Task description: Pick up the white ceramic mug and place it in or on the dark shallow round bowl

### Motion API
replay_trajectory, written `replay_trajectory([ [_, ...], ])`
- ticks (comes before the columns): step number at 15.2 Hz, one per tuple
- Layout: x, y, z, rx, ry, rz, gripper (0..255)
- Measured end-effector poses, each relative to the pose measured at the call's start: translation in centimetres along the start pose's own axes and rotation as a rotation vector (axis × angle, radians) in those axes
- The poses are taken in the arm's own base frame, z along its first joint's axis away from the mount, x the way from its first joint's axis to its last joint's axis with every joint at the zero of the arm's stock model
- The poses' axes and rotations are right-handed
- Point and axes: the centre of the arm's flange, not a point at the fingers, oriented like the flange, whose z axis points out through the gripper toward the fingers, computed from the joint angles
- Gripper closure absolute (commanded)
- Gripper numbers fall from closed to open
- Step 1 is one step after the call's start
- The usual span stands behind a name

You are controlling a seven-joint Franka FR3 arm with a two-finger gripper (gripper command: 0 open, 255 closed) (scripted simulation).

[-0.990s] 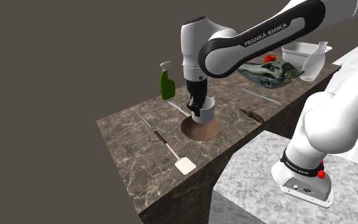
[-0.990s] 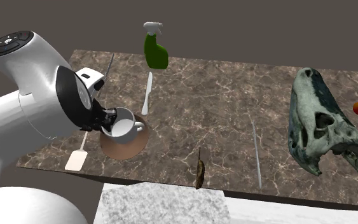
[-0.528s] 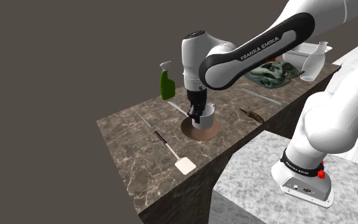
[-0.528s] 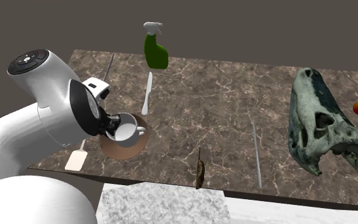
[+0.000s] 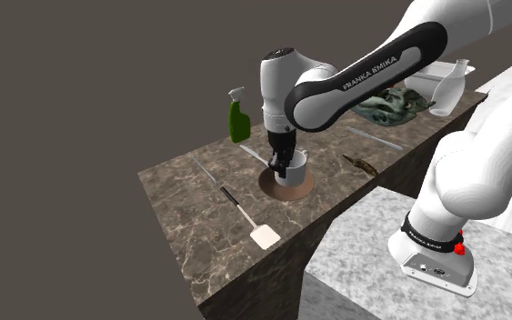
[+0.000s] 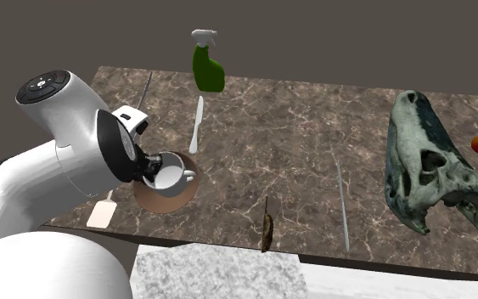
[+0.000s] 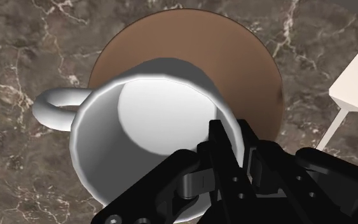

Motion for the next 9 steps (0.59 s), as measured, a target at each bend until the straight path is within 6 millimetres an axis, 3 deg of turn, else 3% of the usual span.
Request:
replay_trajectory([
  [6, 0.0, 0.0, 0.0, 0.000, 0.000, 0.000, 0],
  [9, -0.1, 0.0, -2.8, 0.000, 0.002, 0.000, 0],
])
